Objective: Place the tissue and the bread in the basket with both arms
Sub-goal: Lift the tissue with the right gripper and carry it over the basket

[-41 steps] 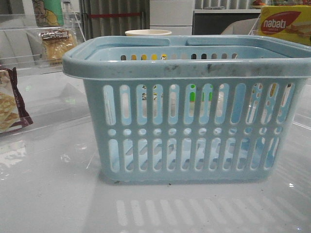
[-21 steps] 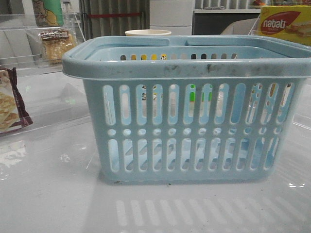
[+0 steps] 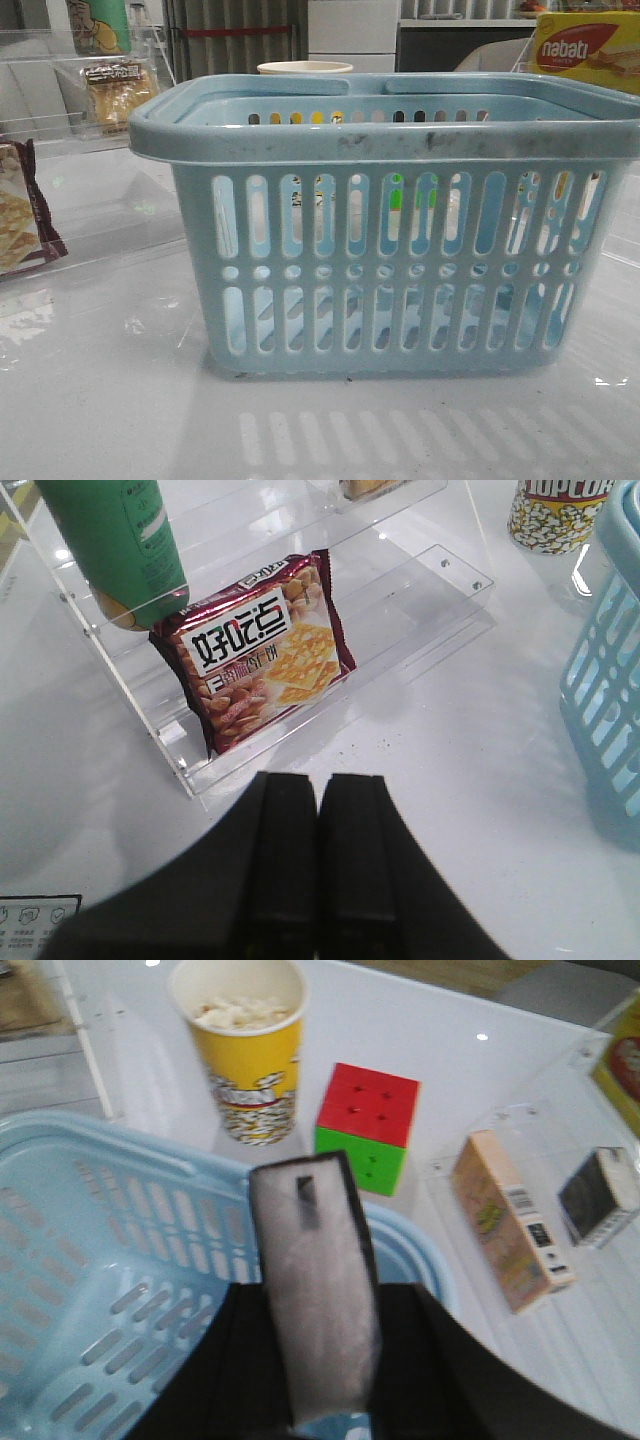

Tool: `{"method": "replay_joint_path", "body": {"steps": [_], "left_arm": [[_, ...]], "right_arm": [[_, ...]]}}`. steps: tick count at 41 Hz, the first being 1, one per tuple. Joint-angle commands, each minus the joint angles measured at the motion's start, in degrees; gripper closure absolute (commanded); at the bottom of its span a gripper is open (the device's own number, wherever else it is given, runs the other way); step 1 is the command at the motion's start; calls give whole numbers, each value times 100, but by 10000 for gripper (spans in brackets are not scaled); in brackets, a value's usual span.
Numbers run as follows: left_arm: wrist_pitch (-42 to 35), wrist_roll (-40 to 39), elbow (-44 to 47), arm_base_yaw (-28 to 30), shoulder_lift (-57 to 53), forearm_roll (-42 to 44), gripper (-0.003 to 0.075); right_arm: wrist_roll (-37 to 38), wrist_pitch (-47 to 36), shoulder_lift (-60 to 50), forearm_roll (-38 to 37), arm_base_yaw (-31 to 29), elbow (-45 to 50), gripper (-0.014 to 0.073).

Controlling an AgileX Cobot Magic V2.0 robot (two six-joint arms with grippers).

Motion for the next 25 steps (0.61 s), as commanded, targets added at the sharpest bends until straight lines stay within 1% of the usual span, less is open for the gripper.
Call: {"method": "replay_joint_path", "body": {"steps": [1,7,15,19,21,24,25], "left_arm": [[-431,-55,-169,-37,43,-45,630],[-431,-55,-169,-37,43,-45,630],[-431,-55,-169,-37,43,-45,630],[-431,-55,-169,-37,43,-45,630],[-431,-55,-169,-37,43,-45,630],[-431,-55,-169,-37,43,-45,630],[-431,-55,-169,-37,43,-45,630]], "right_arm": [[9,-361,66,-28,409,-199,340],[9,-361,518,-28,719,-199,340],[9,-361,1299,-6,733,-199,340],[9,-366,1720,-2,733,-199,325],[9,-373,1872,-2,733,-199,290],[9,-402,2083,-2,733,-199,182],[9,-418,2142,-2,733,-199,132]]}}
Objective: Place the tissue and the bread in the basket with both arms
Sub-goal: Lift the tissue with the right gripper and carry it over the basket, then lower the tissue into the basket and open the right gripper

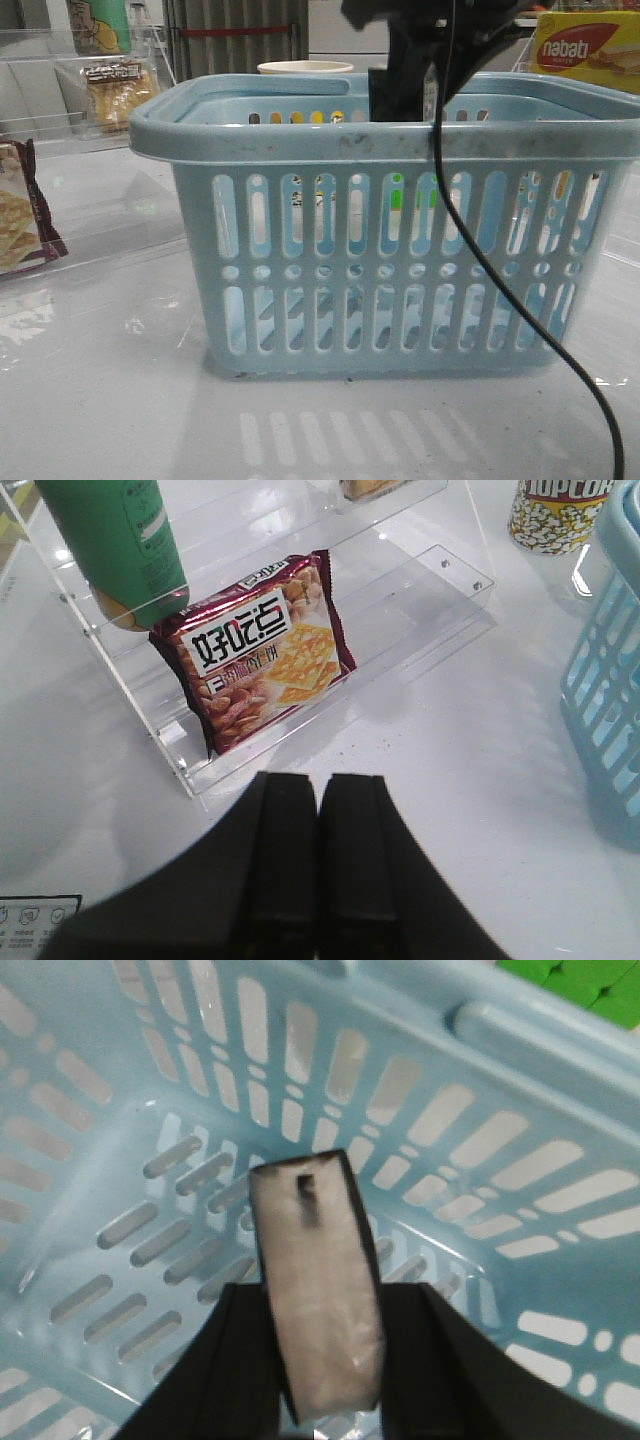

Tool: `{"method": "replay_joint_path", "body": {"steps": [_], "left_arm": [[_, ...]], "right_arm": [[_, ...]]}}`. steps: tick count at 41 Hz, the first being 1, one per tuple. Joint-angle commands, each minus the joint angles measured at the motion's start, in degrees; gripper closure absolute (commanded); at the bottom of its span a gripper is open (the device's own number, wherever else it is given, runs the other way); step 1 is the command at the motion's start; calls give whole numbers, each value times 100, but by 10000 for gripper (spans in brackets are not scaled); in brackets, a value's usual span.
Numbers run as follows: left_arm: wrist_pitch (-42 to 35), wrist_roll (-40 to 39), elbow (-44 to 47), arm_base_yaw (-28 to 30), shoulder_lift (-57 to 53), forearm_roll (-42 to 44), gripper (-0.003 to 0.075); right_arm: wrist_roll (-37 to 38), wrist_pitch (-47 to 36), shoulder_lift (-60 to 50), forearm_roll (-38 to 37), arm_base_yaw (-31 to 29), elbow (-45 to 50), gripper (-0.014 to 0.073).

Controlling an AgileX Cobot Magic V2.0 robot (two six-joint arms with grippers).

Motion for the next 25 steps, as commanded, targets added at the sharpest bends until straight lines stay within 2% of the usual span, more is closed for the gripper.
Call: {"method": "replay_joint_path", "body": {"steps": [1,4,6,25], "left_arm": [[-429,-55,-169,-37,43,-45,630],[-429,-55,-169,-37,43,-45,630],[-429,-55,-169,-37,43,-45,630],[-429,-55,-169,-37,43,-45,630]], "right_arm": [[9,-383,-26,-13,-2,-199,96],[9,-445,2,-13,-2,-199,7],[9,-488,-37,-13,-2,-199,-8],[-250,-56,-1719,-19,-2,-195,-8]]}}
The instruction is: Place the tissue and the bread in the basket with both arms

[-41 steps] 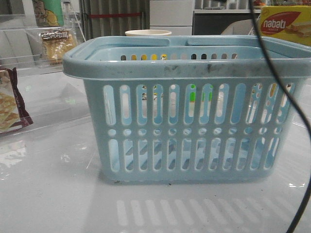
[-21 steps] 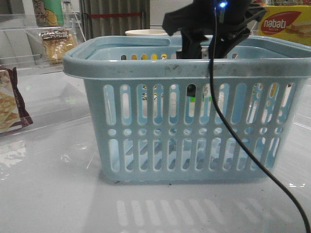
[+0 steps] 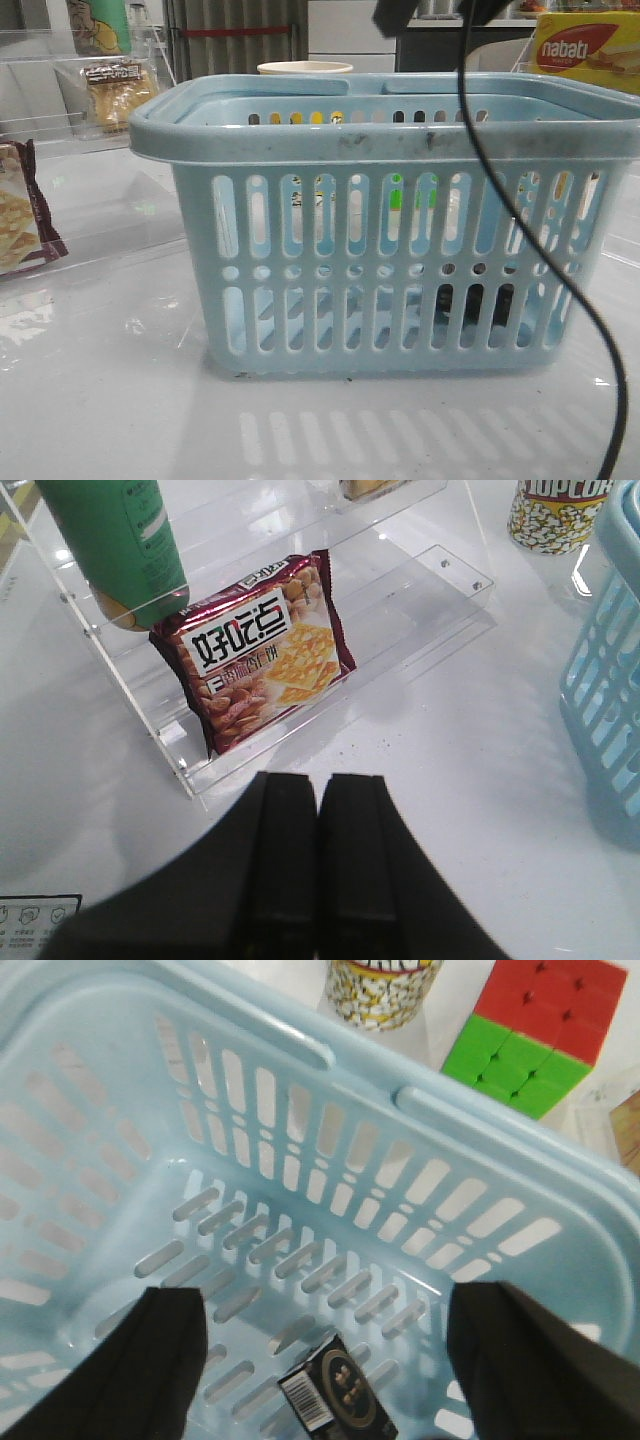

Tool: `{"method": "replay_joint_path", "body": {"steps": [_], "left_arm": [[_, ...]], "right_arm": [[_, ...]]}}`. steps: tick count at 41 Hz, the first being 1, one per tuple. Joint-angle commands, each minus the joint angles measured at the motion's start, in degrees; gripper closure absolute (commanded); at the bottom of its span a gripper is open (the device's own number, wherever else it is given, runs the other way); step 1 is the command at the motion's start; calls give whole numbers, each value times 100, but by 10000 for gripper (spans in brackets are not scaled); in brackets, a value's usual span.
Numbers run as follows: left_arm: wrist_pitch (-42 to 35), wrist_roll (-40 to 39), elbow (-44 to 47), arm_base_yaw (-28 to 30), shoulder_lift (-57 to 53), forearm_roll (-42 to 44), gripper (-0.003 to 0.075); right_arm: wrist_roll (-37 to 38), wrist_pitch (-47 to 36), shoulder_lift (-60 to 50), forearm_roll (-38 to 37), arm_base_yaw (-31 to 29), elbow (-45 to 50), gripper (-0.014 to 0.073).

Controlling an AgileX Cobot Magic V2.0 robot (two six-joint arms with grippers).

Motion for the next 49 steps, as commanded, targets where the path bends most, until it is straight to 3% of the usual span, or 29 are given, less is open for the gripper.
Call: {"method": "replay_joint_path", "body": {"steps": [1,9,35,42,49], "left_arm": [[-429,-55,-169,-27,43,-45,630],[-429,-55,-169,-27,43,-45,630],[-456,-55,-169,-27,43,-45,630],[-664,-55,-169,-27,43,-45,630],[-1353,-55,-169,-27,43,-84,630]], "right_arm": [[-170,-134,-693,-19,-2,-195,-8],[-211,-138,-1634,-19,-2,254,-8],[-211,-480,-5148,-19,-2,3453,-8],[-205,-306,-5614,-19,-2,3917,-8],[-205,11,-5648,-19,-2,4068,-8]]}}
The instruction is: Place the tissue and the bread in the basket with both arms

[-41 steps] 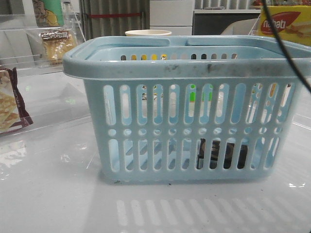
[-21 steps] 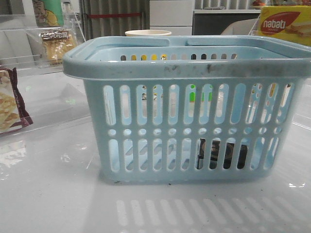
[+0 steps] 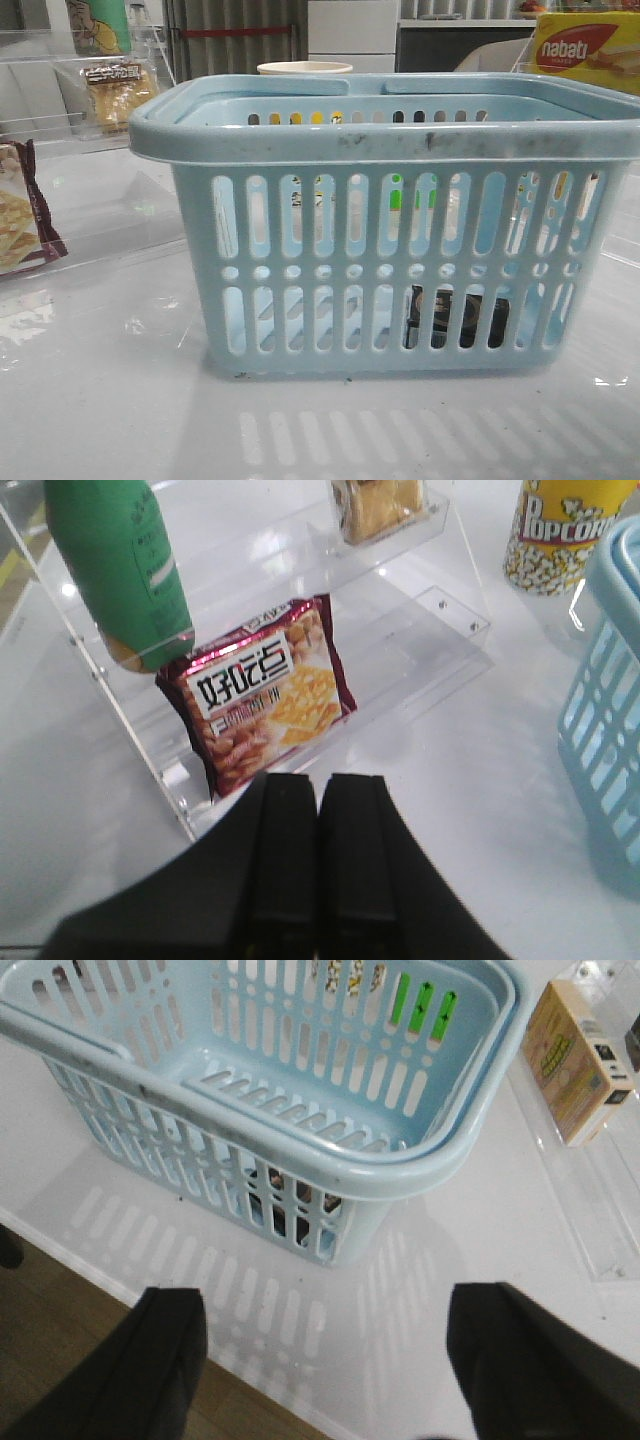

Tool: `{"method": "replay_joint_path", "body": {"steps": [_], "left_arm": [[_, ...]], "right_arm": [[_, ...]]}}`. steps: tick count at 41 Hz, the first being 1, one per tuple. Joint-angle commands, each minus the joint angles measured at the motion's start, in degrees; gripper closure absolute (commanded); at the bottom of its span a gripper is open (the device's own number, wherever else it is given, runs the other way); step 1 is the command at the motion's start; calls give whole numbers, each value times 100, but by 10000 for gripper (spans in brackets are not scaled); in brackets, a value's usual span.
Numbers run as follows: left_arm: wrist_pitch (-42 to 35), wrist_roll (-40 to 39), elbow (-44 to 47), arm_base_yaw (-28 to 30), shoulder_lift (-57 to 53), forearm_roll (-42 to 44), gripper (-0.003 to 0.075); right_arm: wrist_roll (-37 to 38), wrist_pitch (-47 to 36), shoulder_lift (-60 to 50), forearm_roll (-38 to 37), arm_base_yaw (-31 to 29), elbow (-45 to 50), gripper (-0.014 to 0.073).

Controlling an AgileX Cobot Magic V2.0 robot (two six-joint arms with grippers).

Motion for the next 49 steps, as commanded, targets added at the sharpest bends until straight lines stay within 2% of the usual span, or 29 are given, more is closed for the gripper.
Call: {"method": "replay_joint_path", "body": {"steps": [1,9,12,15,22,25,40,49], "left_arm": [[-874,-55,-169,-27,53,-88,630],[-1554,-55,-245,-27,511,-104,628],[-1581,-55,-462,-27,838,-104,586],[-1581,-30,-742,-27,1215,-104,491],[-1594,-7,-1576,-27,2371,-104,167],[-1584,-2,-1978,-27,2904,-104,90],[-1137,8,-4144,-110,5322,-104,87],[-1255,114,-5059,-263,6416,-106,88]], "right_arm": [[-65,-250,10,-19,-2,-92,-8],[-65,-43,15,-19,-2,-92,-8],[-65,-31,15,-19,-2,-92,-8],[-65,-31,15,-19,-2,-92,-8],[-65,-31,15,-19,-2,-92,-8],[-65,-31,15,-19,-2,-92,-8],[-65,-31,15,-19,-2,-92,-8],[-65,-31,15,-19,-2,-92,-8]]}}
